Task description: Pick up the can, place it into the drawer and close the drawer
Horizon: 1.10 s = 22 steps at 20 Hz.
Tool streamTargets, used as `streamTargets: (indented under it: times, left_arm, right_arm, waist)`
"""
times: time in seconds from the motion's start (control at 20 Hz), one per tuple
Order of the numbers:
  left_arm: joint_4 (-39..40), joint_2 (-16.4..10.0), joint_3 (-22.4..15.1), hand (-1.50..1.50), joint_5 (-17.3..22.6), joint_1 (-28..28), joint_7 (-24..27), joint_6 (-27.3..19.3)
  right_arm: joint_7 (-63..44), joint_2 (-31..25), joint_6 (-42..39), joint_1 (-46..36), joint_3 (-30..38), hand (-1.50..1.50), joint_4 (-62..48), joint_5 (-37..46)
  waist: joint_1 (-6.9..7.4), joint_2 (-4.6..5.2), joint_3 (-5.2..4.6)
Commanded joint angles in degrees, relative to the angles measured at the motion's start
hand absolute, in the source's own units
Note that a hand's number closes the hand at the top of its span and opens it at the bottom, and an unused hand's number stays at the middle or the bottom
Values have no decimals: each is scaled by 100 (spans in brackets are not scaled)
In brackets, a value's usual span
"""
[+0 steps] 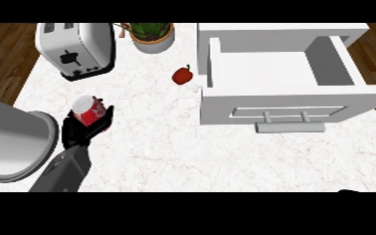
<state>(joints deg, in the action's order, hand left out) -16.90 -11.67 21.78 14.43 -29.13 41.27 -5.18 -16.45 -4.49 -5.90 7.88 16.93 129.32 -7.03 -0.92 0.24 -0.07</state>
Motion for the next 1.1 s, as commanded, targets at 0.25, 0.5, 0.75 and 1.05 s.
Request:
streamTargets:
  times: [0.25, 0.5, 0.75, 1.05]
  left_arm:
    - [2, 125, -392, 150, -236, -270, 135, 437]
    - [79, 790, -842, 150, -585, -706, 144, 641]
    - [-182, 587, -937, 150, -588, -1079, -307, 931]
    - [-1393, 946, -1387, 150, -716, -1368, -1516, 408]
  right_arm:
    - [-3, -231, -97, -163, 344, -150, -32, -220]
    - [-40, -196, -95, -299, 135, -150, -203, -91]
    - [64, 17, 30, -97, -27, -150, -6, 287]
    - [18, -78, 16, 3, 304, -150, 90, 88]
  waist:
    - [13, -12, 3]
    - [-26, 5, -1]
    - [20, -12, 4]
    - [124, -68, 13]
